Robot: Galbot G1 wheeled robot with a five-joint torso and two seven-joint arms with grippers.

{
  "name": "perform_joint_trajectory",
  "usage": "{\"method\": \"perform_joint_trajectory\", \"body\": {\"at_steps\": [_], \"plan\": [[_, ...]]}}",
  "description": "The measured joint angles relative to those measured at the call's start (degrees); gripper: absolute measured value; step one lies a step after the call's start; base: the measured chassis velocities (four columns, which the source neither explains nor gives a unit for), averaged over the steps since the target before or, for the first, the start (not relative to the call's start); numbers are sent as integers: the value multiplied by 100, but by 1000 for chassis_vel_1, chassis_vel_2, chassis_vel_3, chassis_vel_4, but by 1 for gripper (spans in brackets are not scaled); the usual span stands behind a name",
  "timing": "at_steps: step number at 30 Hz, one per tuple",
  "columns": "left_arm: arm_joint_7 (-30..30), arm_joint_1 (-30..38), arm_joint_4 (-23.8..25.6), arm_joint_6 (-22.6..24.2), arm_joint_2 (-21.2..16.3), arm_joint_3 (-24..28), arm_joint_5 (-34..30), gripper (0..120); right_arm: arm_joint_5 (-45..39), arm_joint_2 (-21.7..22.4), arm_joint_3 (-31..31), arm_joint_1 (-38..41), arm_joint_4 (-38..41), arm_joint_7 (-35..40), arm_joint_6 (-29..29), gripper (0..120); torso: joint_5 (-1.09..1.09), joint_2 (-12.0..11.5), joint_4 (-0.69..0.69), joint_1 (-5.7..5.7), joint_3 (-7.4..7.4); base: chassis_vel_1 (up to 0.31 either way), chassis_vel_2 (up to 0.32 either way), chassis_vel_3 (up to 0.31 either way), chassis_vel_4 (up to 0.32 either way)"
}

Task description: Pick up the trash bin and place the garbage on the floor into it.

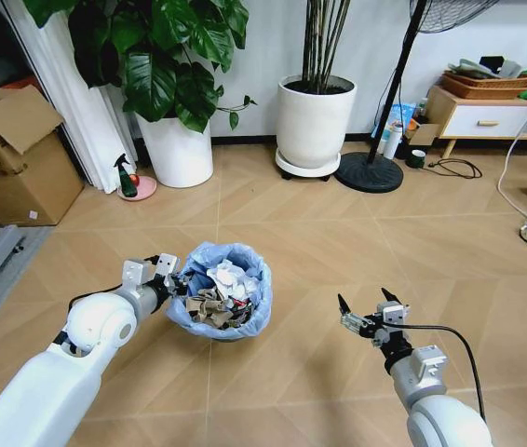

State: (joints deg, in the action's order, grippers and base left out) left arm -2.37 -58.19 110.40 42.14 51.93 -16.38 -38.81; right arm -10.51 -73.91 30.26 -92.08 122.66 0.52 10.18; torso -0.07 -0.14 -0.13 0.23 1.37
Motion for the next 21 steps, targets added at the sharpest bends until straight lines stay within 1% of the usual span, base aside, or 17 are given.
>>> {"method": "perform_joint_trajectory", "body": {"at_steps": [3, 5, 7, 9, 11, 15, 16, 17, 19, 21], "plan": [[0, -5, 0, 0, -1, 0, 0, 0, 5, -2, -15, 7, -11, -1, -1, 100, 4, 0, 0, 0, 0, 194, -178, -190, 191], [1, -7, 0, 0, -1, 1, -1, 0, 11, -2, -21, 15, -21, -1, -2, 100, -1, 0, 0, 0, 0, 174, -196, -197, 190], [1, -7, -2, 0, -1, 1, 0, 0, 17, -1, -22, 21, -33, -1, -4, 100, 5, 0, -1, 0, 0, 188, -187, -200, 176], [1, -7, -2, 0, 0, 1, 0, 0, 21, -1, -23, 22, -37, -1, -6, 100, 5, 0, 0, 0, 0, 203, -176, -182, 213], [2, -8, -3, 0, 3, 1, 0, 0, 28, 0, -22, 22, -42, -1, -13, 100, -1, 0, 0, 0, 1, 215, -191, -203, 215], [2, -8, -3, 0, 6, 2, 0, 0, 30, 0, -21, 23, -45, -1, -16, 100, 6, 0, -1, 0, 0, 223, -187, -225, 194], [2, -10, -4, 0, 6, 4, 0, 0, 32, -1, -20, 26, -48, -1, -17, 100, -2, 0, 0, 0, 0, 236, -164, -243, 160], [2, -10, -4, 0, 6, 4, 0, 0, 32, -1, -20, 26, -48, -1, -17, 100, -2, 0, 0, 0, 0, 236, -164, -243, 160], [3, -10, -3, 0, 5, 4, 0, 0, 33, -3, -19, 31, -54, -1, -19, 100, 5, 0, 0, 0, 0, 236, -175, -210, 175], [4, -9, -2, 0, 0, 1, 0, 0, 33, -4, -19, 33, -58, -1, -21, 100, 3, 0, 0, 0, 0, 256, -147, -244, 163]]}}
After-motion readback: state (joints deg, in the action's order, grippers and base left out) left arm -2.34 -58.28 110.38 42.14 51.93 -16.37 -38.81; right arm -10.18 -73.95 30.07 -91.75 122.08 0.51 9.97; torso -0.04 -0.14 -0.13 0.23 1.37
